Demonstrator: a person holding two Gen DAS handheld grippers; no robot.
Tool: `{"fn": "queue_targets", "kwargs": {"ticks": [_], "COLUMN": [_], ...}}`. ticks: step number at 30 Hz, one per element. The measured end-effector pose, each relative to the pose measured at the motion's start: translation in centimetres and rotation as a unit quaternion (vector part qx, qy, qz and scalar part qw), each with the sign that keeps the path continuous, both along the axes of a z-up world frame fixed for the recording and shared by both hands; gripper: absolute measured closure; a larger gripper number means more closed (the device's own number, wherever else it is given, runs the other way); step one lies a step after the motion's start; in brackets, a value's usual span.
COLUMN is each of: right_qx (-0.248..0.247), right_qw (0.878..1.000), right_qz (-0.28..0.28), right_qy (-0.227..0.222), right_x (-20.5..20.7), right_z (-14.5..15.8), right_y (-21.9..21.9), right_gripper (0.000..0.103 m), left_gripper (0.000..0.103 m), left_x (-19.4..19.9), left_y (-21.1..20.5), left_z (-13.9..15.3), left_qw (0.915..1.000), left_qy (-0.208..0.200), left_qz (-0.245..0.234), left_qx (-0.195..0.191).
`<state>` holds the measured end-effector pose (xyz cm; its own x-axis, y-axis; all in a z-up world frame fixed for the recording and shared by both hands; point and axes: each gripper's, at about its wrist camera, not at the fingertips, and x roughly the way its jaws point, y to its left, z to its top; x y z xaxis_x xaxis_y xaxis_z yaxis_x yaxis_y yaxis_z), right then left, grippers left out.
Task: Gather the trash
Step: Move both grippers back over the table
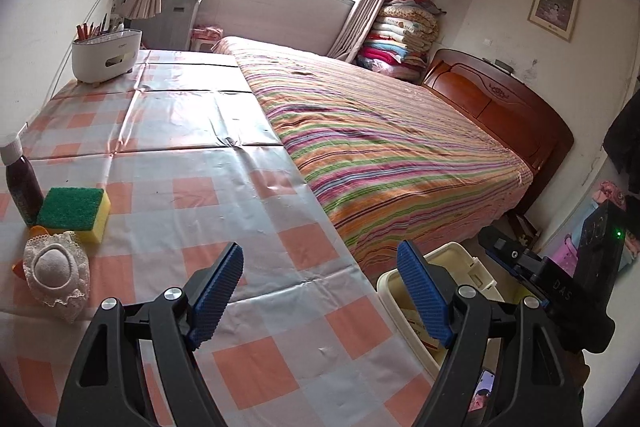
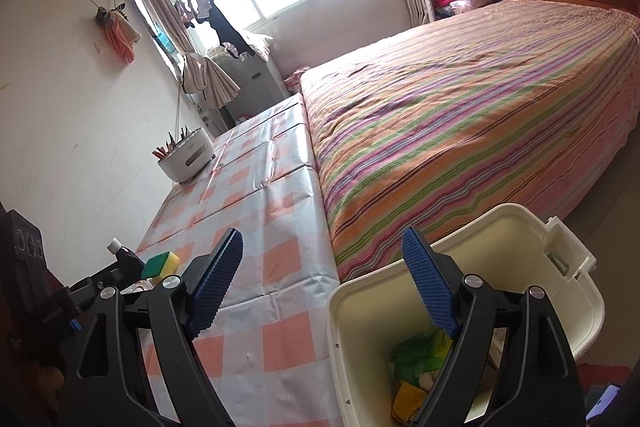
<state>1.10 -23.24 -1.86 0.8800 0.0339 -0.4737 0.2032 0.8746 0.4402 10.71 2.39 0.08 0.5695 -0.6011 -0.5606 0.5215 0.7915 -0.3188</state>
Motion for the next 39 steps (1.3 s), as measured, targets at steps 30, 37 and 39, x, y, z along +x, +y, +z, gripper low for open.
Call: {"fn": "queue_targets", "kwargs": {"ticks": [30,37,39], "right_qx": [-0.05,-0.111,-0.138], "right_qw": [0.969,0.929,0.915], "right_qz": [0.239,0.351,0.376], "right_qy": [0.039,0.044,0.052], "right_x": [9.1,11.3,12.0], "right_z": [-1.6,-2.2,-2.9], "right_y": [20.8,28.7,30.7], "right_gripper": [0.017,0.013,0.013], "left_gripper": [0.026,0.026,0.026], "left_x": [3.6,4.5,4.8], "left_y": [22.5,27.3,27.9], "left_z": [1.3,0.6,0.2], "left_qw": [0.9747,0.9591,0.957], "left_qy": [0.002,0.016,0.027], "left_qz": [0.22,0.278,0.284], "left_qx": [-0.037,-0.05,-0.052]}}
